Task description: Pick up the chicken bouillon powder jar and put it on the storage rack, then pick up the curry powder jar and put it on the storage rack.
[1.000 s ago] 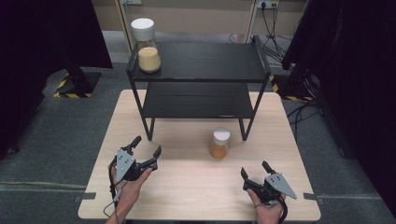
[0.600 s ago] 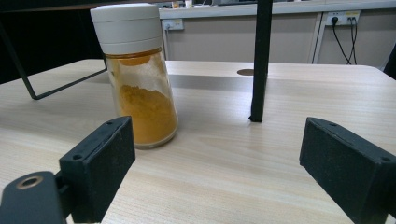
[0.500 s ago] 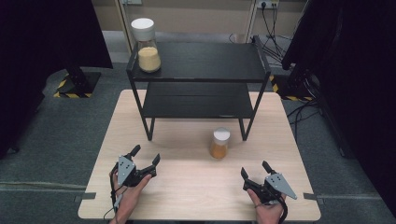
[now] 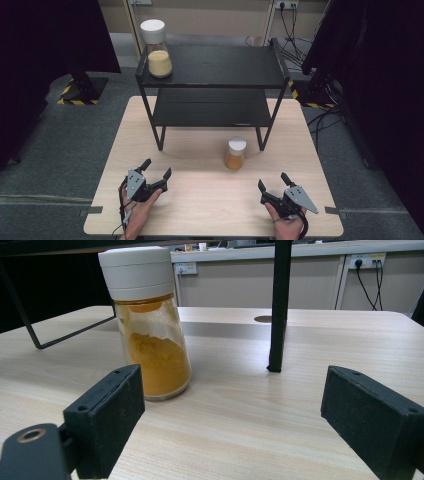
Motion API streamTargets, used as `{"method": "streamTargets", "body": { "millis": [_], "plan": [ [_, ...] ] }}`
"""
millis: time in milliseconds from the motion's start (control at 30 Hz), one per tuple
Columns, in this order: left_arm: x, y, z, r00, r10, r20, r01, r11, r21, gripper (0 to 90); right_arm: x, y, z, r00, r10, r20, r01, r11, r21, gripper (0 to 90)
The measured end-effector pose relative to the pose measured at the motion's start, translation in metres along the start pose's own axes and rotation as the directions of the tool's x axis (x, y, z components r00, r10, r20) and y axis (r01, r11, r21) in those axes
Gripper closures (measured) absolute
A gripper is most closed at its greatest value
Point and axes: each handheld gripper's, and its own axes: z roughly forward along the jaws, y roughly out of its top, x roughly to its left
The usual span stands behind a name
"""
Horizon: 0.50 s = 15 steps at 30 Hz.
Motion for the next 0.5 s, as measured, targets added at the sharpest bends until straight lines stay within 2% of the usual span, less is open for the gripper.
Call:
{"method": "streamTargets", "body": {
  "millis": [167,500],
  "plan": [
    [-0.0024,-0.0001,0.0001,0.9999,0.017,0.003,-0.017,0.9999,0.0,14.6,-0.0001,-0.0004,-0.0002,1.0,-0.001,-0.001,0.001,1.0,-0.002,10.5],
    [-0.0001,-0.0008,-0.0004,1.0,-0.007,0.006,0.007,1.0,-0.004,14.6,0.0,0.0,0.0,1.0,-0.005,-0.002,0.005,1.0,0.0,10.3]
  ]
}}
